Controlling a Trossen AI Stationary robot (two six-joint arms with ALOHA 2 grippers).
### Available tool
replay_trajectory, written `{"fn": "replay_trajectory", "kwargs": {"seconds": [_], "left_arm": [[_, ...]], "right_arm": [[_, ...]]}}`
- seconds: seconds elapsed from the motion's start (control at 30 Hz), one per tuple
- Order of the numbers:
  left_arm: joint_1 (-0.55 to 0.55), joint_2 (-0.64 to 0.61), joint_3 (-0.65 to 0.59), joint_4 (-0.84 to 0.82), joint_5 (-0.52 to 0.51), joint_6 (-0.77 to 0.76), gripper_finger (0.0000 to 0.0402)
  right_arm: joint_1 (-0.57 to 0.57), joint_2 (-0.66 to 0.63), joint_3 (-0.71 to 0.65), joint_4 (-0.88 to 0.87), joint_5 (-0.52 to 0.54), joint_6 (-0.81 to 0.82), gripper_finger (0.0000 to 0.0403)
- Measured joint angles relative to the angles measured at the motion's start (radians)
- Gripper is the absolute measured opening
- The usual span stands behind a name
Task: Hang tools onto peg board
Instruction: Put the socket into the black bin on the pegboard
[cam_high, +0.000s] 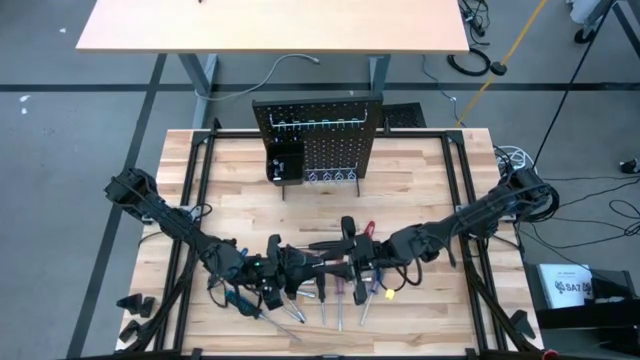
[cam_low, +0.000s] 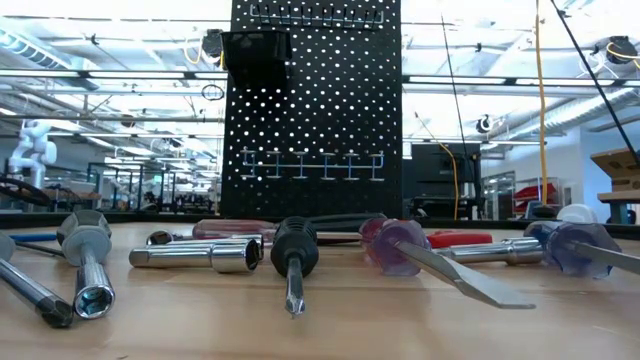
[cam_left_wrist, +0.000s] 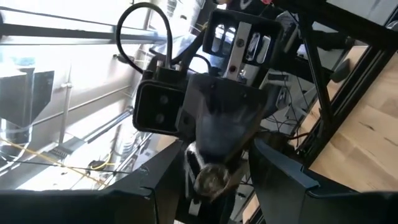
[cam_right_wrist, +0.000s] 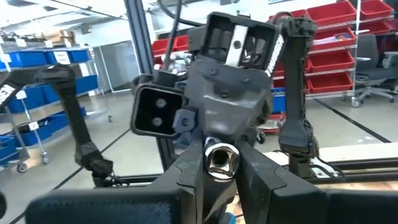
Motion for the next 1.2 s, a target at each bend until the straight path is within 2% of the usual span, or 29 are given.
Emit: {"fn": "replay_trajectory", "kwargs": {"seconds": [0.37, 0.8, 1.0, 1.1, 1.2], "left_arm": [[0.023, 0.0, 0.0, 0.003, -0.004, 0.002, 0.0178], [0.022, 0.0, -0.002, -0.011, 0.002, 0.058, 0.0104], [0.003, 0.002, -0.003, -0.013, -0.094, 0.056, 0.0078], [-0.012, 0.002, -0.003, -0.017, -0.11, 0.05, 0.006], [-0.024, 0.003, -0.003, -0.018, -0.129, 0.048, 0.006]], "right_arm": [[-0.02, 0.0, 0.0, -0.012, -0.007, 0.003, 0.0055], [-0.02, 0.0, 0.0, -0.036, -0.034, 0.032, 0.0055], [-0.021, 0.0, 0.002, -0.079, -0.031, 0.066, 0.0061], [-0.021, 0.0, 0.002, -0.095, -0.031, 0.072, 0.0063], [-0.021, 0.0, 0.003, -0.106, -0.034, 0.074, 0.0068]]}}
